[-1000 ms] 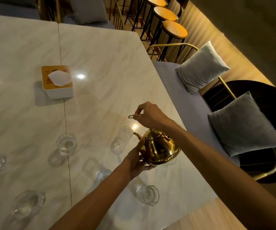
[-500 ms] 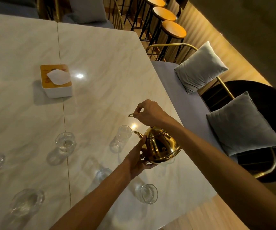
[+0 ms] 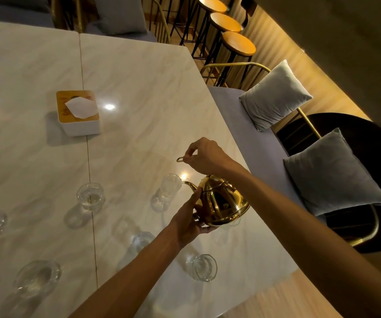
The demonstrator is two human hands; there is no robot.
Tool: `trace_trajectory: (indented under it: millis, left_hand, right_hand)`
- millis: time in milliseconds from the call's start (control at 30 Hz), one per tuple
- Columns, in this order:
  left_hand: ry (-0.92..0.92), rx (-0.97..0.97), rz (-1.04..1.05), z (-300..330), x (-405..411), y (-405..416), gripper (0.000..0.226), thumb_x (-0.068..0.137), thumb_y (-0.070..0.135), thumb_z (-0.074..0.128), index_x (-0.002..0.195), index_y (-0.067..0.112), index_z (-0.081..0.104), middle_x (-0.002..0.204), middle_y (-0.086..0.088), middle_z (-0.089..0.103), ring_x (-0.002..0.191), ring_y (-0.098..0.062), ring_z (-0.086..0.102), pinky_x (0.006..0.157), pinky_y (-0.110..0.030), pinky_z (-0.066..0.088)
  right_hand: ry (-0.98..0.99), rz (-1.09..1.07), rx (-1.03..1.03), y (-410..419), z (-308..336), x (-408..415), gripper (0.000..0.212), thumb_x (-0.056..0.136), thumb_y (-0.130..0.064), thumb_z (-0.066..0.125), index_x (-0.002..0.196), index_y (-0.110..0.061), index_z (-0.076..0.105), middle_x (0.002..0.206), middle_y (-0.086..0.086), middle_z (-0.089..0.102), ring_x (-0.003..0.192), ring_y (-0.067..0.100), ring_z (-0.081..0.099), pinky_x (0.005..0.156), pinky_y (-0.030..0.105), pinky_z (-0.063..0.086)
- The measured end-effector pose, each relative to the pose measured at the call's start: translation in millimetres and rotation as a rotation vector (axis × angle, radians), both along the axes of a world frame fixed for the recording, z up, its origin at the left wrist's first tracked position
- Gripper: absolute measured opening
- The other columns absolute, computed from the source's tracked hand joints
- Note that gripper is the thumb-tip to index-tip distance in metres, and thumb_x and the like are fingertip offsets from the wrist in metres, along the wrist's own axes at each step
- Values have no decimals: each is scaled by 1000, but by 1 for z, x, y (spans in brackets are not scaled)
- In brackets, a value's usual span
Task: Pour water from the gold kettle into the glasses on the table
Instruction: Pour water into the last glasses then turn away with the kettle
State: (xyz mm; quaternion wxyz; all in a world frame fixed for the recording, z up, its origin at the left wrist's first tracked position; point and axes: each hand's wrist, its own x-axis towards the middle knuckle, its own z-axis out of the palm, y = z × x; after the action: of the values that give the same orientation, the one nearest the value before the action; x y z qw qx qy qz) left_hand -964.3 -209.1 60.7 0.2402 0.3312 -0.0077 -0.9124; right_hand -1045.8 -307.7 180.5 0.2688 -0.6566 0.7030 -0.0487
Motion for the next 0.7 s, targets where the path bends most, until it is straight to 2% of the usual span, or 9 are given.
trace_trajectory:
  millis: [133, 267, 367, 467, 533, 633, 700]
  left_hand:
    - [-17, -12, -2, 0, 1, 0, 62, 92, 47, 62, 142, 13, 50, 137, -19, 56, 121, -40, 58, 87, -53, 57]
    - [-36, -20, -13, -3, 1, 2, 64, 88, 47, 66, 139, 13, 51, 136, -19, 56, 121, -40, 58, 83, -51, 59]
    - [-64, -40, -23, -7, 2, 4, 55, 91, 48, 63, 132, 12, 56, 131, -18, 60, 120, -39, 59, 81, -48, 59]
    - [-102, -94, -31, -9, 3, 7, 45, 93, 47, 61, 122, 13, 60, 125, -16, 65, 118, -37, 61, 78, -47, 58]
    - [-147, -128, -38, -12, 2, 9, 41, 94, 46, 60, 119, 13, 62, 122, -15, 66, 117, -37, 60, 79, -46, 56]
    - [-242, -189, -46, -15, 1, 8, 44, 93, 44, 62, 123, 12, 61, 119, -14, 67, 114, -35, 60, 83, -49, 56]
    - [-302, -227, -45, -19, 0, 8, 46, 91, 44, 65, 124, 13, 63, 119, -11, 68, 113, -33, 60, 85, -50, 57]
  right_hand:
    - [-15, -8, -16, 3, 1, -2, 23, 96, -27, 67, 106, -7, 74, 110, 9, 70, 88, 20, 64, 81, 35, 57]
    - [-26, -27, -37, 8, -2, -6, 27, 94, -33, 68, 107, -11, 73, 113, 8, 69, 84, 20, 65, 81, 38, 60]
    - [-59, -63, -53, 16, -7, -11, 25, 95, -33, 66, 108, -13, 72, 115, 7, 70, 83, 19, 66, 82, 39, 61]
    - [-101, -96, -79, 27, -10, -18, 22, 96, -29, 65, 112, -15, 70, 112, 7, 72, 74, 13, 62, 68, 26, 55]
    - [-135, -125, -93, 35, -13, -22, 22, 97, -27, 64, 115, -15, 69, 116, 5, 69, 69, 10, 58, 63, 17, 49]
    - [-180, -161, -134, 49, -17, -27, 22, 97, -28, 63, 117, -19, 69, 127, 5, 66, 75, 10, 60, 64, 14, 47]
    - [-215, -197, -167, 58, -19, -30, 23, 97, -28, 62, 118, -21, 68, 126, 4, 67, 77, 11, 64, 62, 13, 46]
